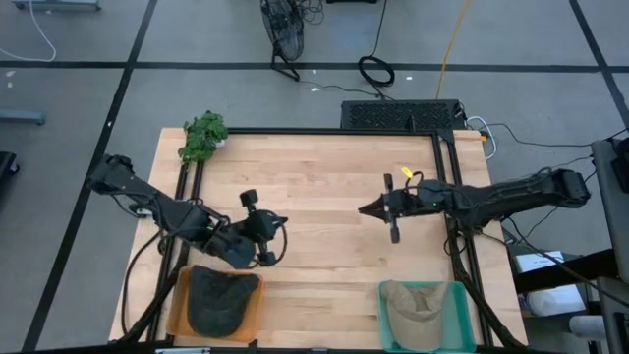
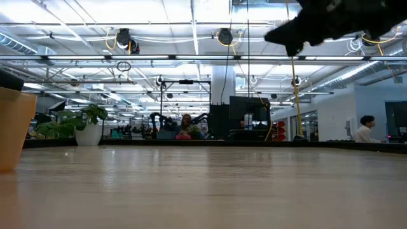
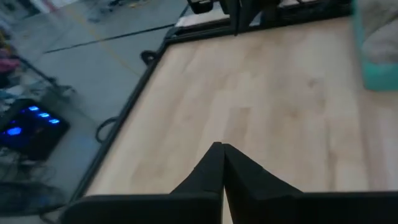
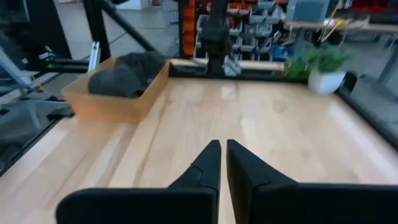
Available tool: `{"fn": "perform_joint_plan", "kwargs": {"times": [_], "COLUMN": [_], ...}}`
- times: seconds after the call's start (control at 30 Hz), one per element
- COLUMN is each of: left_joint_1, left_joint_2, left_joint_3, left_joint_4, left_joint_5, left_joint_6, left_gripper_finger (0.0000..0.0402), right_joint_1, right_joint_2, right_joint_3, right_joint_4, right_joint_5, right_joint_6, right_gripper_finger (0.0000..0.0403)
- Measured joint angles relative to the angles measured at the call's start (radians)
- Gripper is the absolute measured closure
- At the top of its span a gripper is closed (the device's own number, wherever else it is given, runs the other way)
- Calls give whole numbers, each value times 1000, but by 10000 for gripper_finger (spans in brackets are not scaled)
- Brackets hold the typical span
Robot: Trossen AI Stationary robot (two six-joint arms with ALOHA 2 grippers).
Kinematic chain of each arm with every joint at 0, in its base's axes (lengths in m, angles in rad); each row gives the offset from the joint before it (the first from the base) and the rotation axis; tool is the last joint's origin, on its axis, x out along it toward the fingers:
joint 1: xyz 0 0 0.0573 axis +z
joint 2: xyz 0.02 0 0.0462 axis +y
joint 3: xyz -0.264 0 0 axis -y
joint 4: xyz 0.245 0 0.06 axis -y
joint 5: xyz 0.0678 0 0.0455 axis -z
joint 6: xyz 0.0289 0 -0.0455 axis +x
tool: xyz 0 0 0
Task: Pick & Place hat
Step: Return to Home Position
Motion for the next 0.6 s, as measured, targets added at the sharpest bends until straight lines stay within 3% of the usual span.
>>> {"fn": "perform_joint_plan", "kwargs": {"times": [0.23, 0.37, 0.53, 0.6], "left_joint_1": [112, 181, 204, 203], "left_joint_2": [-158, -265, -380, -431], "left_joint_3": [-378, -600, -812, -880], "left_joint_4": [483, 800, 1069, 1114], "left_joint_5": [217, 383, 417, 420], "left_joint_6": [90, 130, 176, 187], "left_gripper_finger": [396, 394, 394, 397], "right_joint_1": [49, 55, 55, 52], "right_joint_2": [-153, -231, -322, -358], "right_joint_3": [-220, -370, -495, -497], "right_joint_4": [105, 294, 442, 404], "right_joint_5": [180, 175, 185, 205], "right_joint_6": [59, 65, 62, 60], "right_gripper_finger": [401, 402, 402, 402]}}
